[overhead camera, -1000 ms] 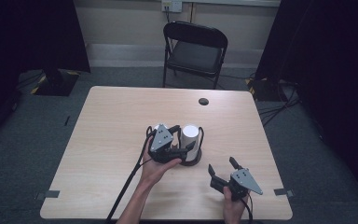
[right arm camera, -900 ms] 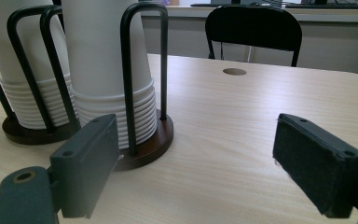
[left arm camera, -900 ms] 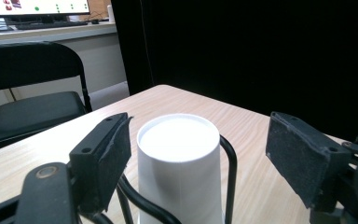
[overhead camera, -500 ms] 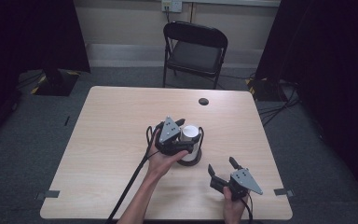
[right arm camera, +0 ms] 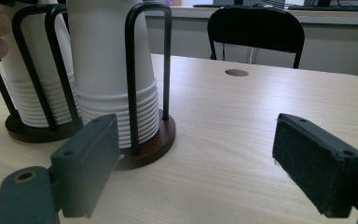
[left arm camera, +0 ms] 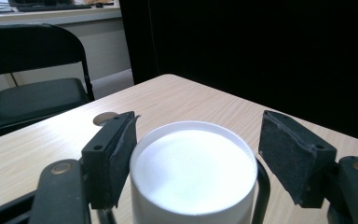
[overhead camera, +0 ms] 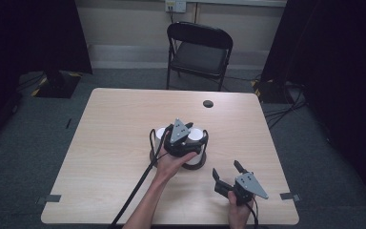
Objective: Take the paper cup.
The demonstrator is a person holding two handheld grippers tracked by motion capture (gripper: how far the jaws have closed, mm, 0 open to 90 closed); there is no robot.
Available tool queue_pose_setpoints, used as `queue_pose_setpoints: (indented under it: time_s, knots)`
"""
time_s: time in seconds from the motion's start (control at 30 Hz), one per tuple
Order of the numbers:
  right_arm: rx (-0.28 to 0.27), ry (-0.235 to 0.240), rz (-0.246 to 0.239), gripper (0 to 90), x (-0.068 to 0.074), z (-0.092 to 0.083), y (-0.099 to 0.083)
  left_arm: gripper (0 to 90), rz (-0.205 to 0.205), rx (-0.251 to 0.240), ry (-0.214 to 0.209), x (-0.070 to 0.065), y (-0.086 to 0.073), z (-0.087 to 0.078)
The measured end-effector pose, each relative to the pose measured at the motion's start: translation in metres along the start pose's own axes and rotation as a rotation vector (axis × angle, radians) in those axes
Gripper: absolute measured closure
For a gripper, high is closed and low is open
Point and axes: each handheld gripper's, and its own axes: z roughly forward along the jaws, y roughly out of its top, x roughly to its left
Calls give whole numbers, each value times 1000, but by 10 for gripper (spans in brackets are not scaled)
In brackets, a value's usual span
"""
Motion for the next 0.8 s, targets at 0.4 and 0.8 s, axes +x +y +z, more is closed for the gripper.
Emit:
queue_pose_setpoints:
  time_s: [0.4,0.8]
  knots:
    - [-2,-2,-1,141,0,0,0,351,47,24,24,-1,-1,3]
    - [1,1,0,141,0,0,0,361,32,25,18,0,0,2]
